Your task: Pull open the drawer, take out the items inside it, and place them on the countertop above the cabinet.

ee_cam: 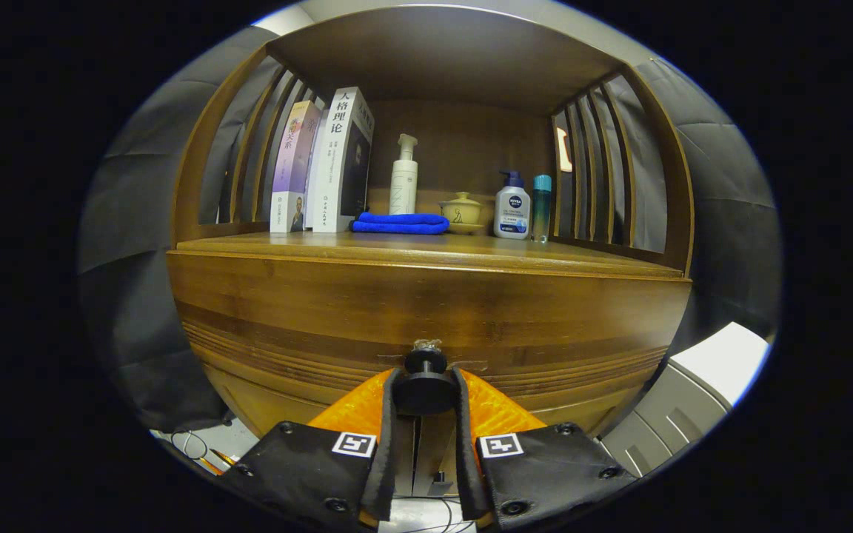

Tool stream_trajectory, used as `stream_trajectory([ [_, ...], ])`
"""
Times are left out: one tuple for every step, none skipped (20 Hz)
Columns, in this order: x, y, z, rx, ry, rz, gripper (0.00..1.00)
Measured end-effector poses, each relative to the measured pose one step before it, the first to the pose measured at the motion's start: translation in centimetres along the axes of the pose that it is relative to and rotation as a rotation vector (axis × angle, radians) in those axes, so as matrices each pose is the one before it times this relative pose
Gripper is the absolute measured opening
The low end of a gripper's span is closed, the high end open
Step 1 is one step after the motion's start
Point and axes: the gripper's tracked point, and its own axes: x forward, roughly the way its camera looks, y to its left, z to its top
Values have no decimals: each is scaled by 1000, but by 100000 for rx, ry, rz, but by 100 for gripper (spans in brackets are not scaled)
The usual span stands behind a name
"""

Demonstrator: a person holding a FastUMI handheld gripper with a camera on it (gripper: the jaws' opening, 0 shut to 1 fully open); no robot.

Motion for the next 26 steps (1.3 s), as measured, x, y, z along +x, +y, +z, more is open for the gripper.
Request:
stream_trajectory([
  [-104,-2,-18,79,333,-78,37],
  [-32,28,-23,-112,323,57,37],
  [-9,71,32,-347,317,141,37],
  [-233,-44,-68,-426,154,100,37],
  [-281,10,-39,-212,-160,-25,37],
  [-323,80,-93,-142,-167,4,37],
  [-329,22,-106,20,-3,-51,37],
  [-369,6,-44,-286,-3,-129,37],
  [-379,5,-162,-509,-124,-72,37],
  [-414,42,-112,-8,-172,-92,37],
  [-438,44,-110,549,-131,62,37],
  [-383,39,-75,513,-43,121,37],
  [-331,29,-102,-9,-33,236,37],
  [-492,-9,-85,-391,-59,169,37],
  [-419,-10,-176,-162,-236,109,37],
  [-330,-29,-55,302,-81,113,37],
  [-375,12,-97,458,-52,152,37],
  [-400,-26,-96,106,-137,140,37],
  [-421,-24,-151,-7,-103,136,37],
  [-415,-41,-73,-26,-178,128,37],
  [-346,10,-122,270,-99,186,37],
  [-315,-59,-46,383,151,124,37],
  [-376,4,-144,487,144,149,37],
  [-369,-6,-75,-206,278,267,37],
  [-416,0,-136,-514,143,315,37],
  [-299,-49,-53,-574,141,277,37],
])
